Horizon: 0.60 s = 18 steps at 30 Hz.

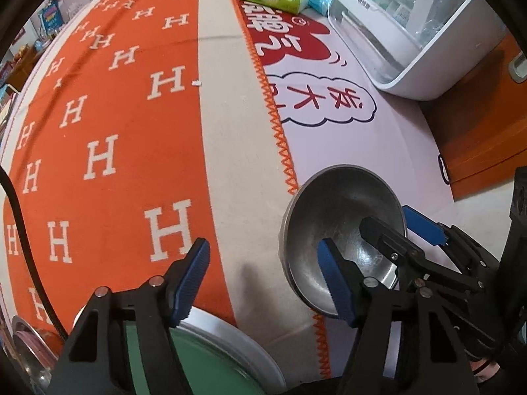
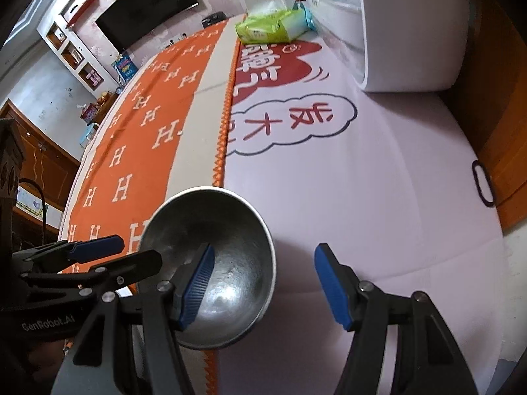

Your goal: Organize plates and bowls

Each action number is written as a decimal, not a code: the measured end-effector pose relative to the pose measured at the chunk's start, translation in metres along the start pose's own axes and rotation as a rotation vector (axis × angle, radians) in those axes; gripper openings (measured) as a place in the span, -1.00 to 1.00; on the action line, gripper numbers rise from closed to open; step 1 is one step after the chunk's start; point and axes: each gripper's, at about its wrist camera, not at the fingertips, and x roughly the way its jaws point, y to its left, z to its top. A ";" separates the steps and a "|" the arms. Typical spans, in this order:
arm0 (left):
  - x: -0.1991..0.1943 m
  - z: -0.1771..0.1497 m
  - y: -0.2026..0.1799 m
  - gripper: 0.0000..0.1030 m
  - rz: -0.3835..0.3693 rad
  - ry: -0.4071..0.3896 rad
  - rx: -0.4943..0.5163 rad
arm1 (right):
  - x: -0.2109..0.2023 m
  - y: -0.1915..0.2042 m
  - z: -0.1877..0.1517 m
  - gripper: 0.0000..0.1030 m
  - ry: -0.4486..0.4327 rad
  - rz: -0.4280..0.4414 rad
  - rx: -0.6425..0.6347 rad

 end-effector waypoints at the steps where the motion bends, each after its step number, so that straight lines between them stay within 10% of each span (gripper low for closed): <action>1: 0.003 0.001 0.000 0.21 0.000 0.010 0.000 | 0.002 0.000 0.000 0.16 0.008 0.004 0.000; 18: 0.031 0.002 -0.010 -0.77 -0.059 0.110 0.021 | 0.012 -0.003 0.000 -0.76 0.034 0.014 0.017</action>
